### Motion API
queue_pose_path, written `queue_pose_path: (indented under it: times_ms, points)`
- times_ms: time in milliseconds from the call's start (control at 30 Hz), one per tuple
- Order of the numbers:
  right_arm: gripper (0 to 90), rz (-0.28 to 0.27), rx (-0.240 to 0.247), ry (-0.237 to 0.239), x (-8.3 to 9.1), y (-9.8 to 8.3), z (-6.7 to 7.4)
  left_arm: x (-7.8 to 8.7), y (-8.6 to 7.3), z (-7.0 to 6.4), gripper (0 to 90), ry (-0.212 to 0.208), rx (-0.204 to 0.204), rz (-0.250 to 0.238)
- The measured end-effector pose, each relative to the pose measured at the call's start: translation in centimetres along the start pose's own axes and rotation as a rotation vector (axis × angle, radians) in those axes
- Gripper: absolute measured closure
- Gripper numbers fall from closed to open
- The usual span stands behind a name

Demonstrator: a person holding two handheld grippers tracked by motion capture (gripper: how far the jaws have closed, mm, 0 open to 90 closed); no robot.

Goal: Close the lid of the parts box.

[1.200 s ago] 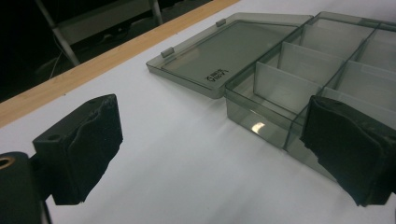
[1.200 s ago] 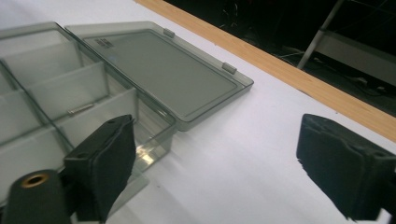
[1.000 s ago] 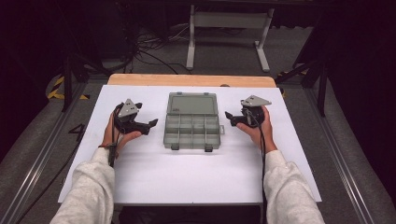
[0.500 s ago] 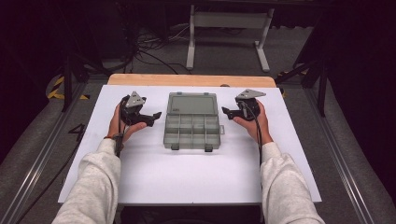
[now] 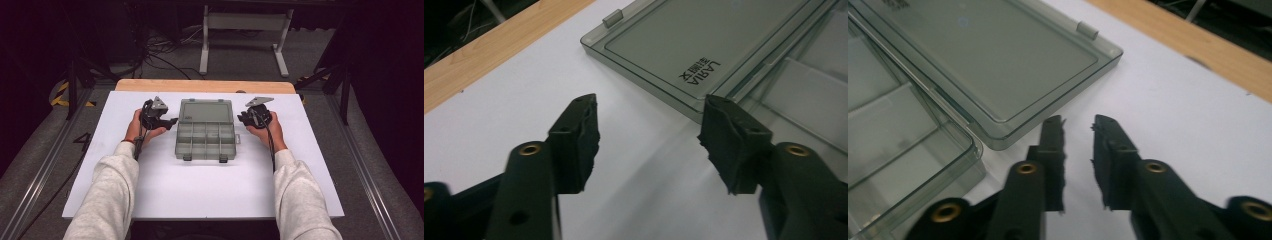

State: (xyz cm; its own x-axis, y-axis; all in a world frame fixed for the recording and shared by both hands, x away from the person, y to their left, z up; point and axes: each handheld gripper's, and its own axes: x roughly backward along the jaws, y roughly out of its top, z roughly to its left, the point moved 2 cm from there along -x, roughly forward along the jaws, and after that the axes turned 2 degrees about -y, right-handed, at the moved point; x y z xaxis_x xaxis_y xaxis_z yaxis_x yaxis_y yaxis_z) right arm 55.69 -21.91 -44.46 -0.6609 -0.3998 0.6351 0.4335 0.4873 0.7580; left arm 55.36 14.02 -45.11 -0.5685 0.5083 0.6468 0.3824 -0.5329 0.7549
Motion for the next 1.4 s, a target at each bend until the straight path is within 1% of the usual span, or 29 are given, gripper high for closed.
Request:
queue_pose_path:
  times_ms: [33, 100, 133, 200, 233, 267, 300, 367, 433, 500, 633, 700, 800, 867, 933, 967, 1033, 1067, 1167, 1233, 1267, 1400]
  points:
    - [82.1, 0.015, 0.007, 0.011, -0.4, 0.0, 0.1, -0.2, 0.0, -0.1, 46.2, -0.008, 0.001, 0.004]
    - [87.6, 0.034, 0.018, 0.013, -1.0, 0.1, 0.2, -0.7, 0.0, -0.2, 49.8, 0.001, -0.002, 0.014]
    - [89.3, 0.048, 0.02, 0.015, -1.2, 0.1, 0.3, -0.9, 0.0, -0.3, 53.4, 0.006, -0.002, 0.019]
    - [90.0, 0.072, 0.039, 0.024, -1.7, 0.2, 0.5, -1.1, -0.2, -0.2, 57.5, 0.005, -0.003, 0.028]
    - [90.0, 0.086, 0.043, 0.025, -1.9, 0.2, 0.6, -1.2, -0.3, -0.1, 59.2, 0.0, -0.006, 0.039]
    - [90.0, 0.096, 0.051, 0.036, -2.2, 0.3, 0.7, -1.3, -0.4, 0.0, 63.4, 0.004, -0.003, 0.045]
    - [90.0, 0.1, 0.055, 0.041, -2.3, 0.3, 0.8, -1.5, -0.6, 0.1, 65.4, 0.002, -0.003, 0.057]
    - [90.0, 0.126, 0.068, 0.043, -2.7, 0.4, 0.9, -1.8, -0.8, 0.2, 68.6, -0.015, -0.01, 0.074]
    - [90.0, 0.125, 0.066, 0.044, -2.8, 0.4, 0.9, -2.1, -0.9, 0.1, 70.1, -0.021, -0.012, 0.084]
    - [90.0, 0.125, 0.061, 0.056, -2.8, 0.4, 0.7, -2.3, -0.9, 0.0, 72.3, -0.029, -0.007, 0.081]
    - [90.0, 0.124, 0.061, 0.066, -2.8, 0.4, 0.6, -2.6, -0.5, -0.1, 73.7, -0.016, -0.009, 0.092]
    - [90.0, 0.119, 0.052, 0.082, -2.9, 0.4, 0.5, -2.7, -0.5, -0.1, 73.2, -0.018, -0.006, 0.09]
    - [90.0, 0.113, 0.052, 0.085, -2.9, 0.3, 0.4, -2.9, -0.5, 0.1, 72.7, -0.017, 0.005, 0.083]
    - [90.0, 0.111, 0.05, 0.09, -3.0, 0.4, 0.4, -3.0, -0.4, 0.2, 71.7, -0.008, 0.016, 0.077]
    - [90.0, 0.107, 0.05, 0.087, -3.1, 0.4, 0.4, -3.2, -0.3, 0.3, 70.8, -0.008, 0.036, 0.07]
    - [90.0, 0.105, 0.05, 0.088, -3.1, 0.4, 0.4, -3.2, -0.3, 0.4, 70.8, -0.007, 0.034, 0.075]
    - [90.0, 0.101, 0.046, 0.09, -3.2, 0.5, 0.4, -3.4, -0.2, 0.5, 71.1, -0.002, 0.054, 0.07]
    - [90.0, 0.098, 0.043, 0.093, -3.3, 0.5, 0.3, -3.5, -0.1, 0.5, 71.6, 0.002, 0.065, 0.065]
    - [90.0, 0.089, 0.022, 0.103, -3.5, 0.5, 0.1, -3.8, 0.1, 0.5, 73.4, 0.019, 0.079, 0.065]
    - [90.0, 0.079, 0.009, 0.099, -3.7, 0.6, 0.0, -4.1, 0.3, 0.6, 73.4, 0.027, 0.085, 0.065]
    - [90.0, 0.076, 0.011, 0.098, -3.8, 0.6, 0.0, -4.1, 0.4, 0.7, 73.3, 0.034, 0.091, 0.065]
    - [90.0, 0.071, 0.006, 0.082, -4.0, 0.8, 0.0, -4.4, 0.5, 1.0, 73.2, 0.039, 0.128, 0.051]
